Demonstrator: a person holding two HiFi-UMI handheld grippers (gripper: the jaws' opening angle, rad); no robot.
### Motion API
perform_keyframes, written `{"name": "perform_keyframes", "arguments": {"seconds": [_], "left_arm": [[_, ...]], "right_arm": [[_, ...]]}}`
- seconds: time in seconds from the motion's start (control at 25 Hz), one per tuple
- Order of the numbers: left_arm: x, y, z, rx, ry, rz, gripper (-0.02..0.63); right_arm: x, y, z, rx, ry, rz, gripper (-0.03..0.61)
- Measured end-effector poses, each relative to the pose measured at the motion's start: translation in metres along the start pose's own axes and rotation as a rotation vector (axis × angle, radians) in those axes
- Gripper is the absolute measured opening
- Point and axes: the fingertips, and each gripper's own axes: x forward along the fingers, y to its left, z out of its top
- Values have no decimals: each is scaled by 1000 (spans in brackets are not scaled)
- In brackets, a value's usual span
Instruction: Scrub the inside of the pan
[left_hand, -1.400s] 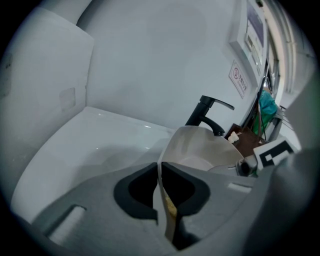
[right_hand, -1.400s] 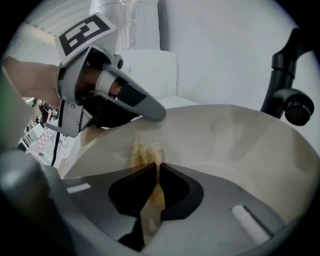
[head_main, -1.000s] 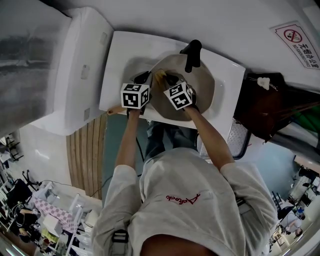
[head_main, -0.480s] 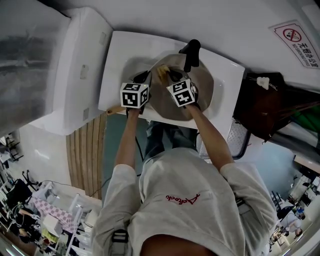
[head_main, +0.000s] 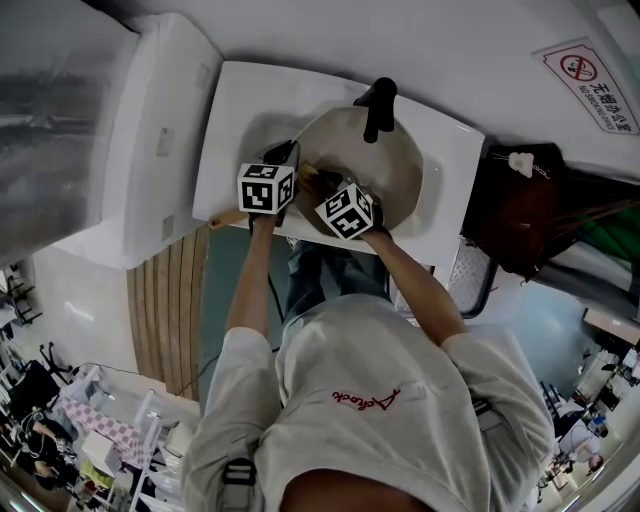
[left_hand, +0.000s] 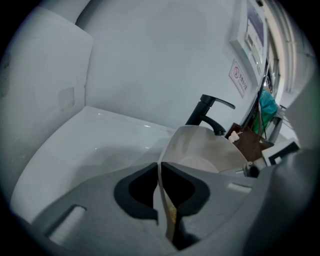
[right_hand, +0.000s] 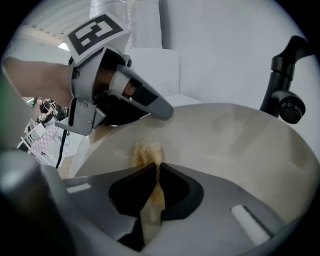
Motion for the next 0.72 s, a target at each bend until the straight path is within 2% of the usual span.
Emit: {"name": "perform_keyframes", "arguments": {"seconds": [0.28, 0.72], "left_arm": [[0, 0, 0, -3, 0, -3, 23], [1, -1, 0, 2, -1, -9, 23]], "right_arm": [[4, -12, -5, 5, 24, -21, 29], [-11, -64, -11, 163, 4, -151, 29]]}}
